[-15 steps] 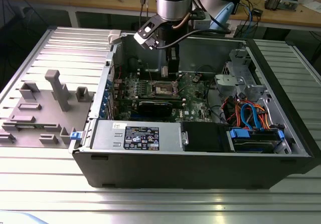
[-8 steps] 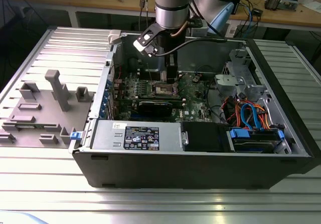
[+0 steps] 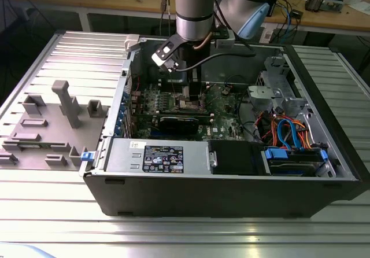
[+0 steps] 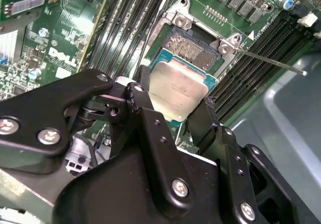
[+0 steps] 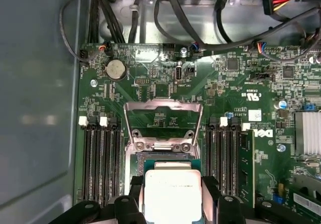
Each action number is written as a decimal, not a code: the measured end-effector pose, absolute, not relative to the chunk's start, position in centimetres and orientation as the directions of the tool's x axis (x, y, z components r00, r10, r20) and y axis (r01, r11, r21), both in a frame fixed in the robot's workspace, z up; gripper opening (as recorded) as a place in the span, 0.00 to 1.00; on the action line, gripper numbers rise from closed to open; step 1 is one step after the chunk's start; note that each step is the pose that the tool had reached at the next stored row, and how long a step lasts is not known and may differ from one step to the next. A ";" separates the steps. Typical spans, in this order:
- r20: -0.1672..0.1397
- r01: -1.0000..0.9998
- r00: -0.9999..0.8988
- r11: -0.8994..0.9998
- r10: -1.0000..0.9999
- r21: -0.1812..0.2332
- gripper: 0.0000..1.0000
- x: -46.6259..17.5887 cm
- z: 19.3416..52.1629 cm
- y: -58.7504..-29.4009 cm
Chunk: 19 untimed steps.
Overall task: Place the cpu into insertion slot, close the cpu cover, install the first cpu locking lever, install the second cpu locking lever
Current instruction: 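Place the cpu into insertion slot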
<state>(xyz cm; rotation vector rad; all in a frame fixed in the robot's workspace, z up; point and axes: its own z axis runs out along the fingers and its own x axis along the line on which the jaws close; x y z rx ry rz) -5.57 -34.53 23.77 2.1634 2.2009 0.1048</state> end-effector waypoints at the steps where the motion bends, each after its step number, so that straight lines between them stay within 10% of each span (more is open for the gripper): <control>1: 0.009 0.996 -0.018 0.017 1.000 0.086 0.54 -5.6 23.4 -34.5; 19: -0.005 0.996 -0.006 0.007 1.000 0.086 0.54 -6.0 20.7 -33.5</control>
